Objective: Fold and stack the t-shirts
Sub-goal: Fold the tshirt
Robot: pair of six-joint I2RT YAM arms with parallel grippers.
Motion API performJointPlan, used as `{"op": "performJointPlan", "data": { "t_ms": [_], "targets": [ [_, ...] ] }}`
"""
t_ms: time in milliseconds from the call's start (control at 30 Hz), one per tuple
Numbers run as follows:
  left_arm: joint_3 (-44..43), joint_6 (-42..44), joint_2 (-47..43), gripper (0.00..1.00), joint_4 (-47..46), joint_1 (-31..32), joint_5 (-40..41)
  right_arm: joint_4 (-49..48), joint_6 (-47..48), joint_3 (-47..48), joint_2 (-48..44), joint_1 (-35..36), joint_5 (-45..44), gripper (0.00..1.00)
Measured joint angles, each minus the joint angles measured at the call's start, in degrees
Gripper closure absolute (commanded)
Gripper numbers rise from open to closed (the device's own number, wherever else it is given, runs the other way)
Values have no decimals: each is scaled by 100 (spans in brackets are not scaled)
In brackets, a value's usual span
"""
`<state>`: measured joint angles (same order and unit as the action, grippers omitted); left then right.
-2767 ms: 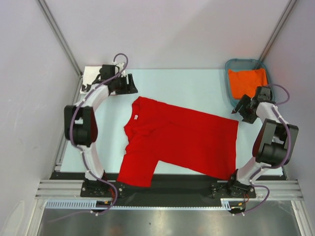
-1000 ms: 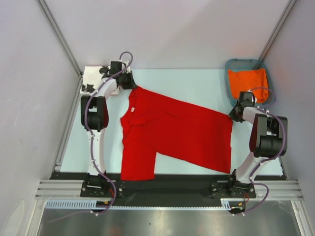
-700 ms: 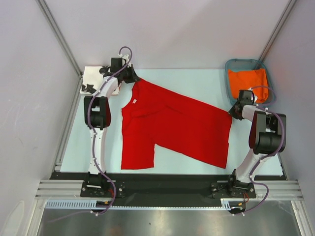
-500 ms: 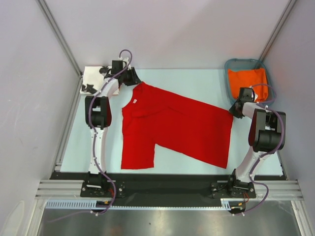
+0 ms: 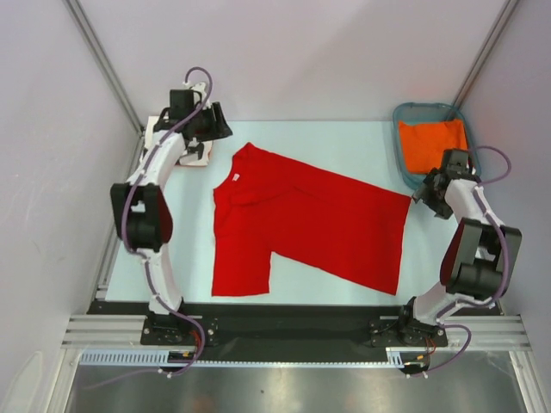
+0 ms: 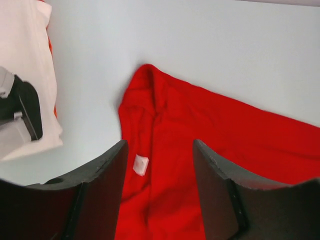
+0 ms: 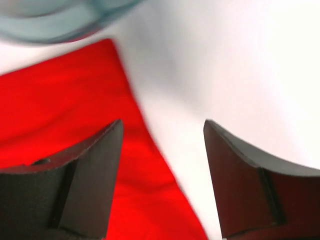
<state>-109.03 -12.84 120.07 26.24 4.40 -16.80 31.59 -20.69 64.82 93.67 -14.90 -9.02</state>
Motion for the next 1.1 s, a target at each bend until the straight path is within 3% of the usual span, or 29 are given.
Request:
{"op": "performJointPlan", "data": {
  "t_ms": [133,300,500,667,700,767,867,1100],
  "targets": [
    [1102,-7,-1187,39,-15,0,-293,92,-109,4,-651,264,699,30],
    [2264,-28,-1703,39,37,-7,-723,-612,-933,-39,-769,1574,1961,35],
    [3279,-326,-1683,42,151,-42,-1224,-2367,-2374,-26,273,3327,3163,47],
    [3764,-520,-1670,47,-79,-63,-1292,-3274,-3224,358,1602,4277,3615,54],
    [3794,-520,-1650,53,-142,-70,-1305,-3362,-3314,448,1773,4371,3679,56],
    [3797,-518,-1547,57,-295,-87,-1353,-3504,-3480,645,2087,4524,3799,57],
    [3783,-505,-1281,46,-507,-118,-1379,-3609,-3582,881,2306,4583,3912,59],
    [3630,-461,-874,44,-614,-144,-1362,-3753,-3637,1001,2396,4551,4000,59]
  ]
}}
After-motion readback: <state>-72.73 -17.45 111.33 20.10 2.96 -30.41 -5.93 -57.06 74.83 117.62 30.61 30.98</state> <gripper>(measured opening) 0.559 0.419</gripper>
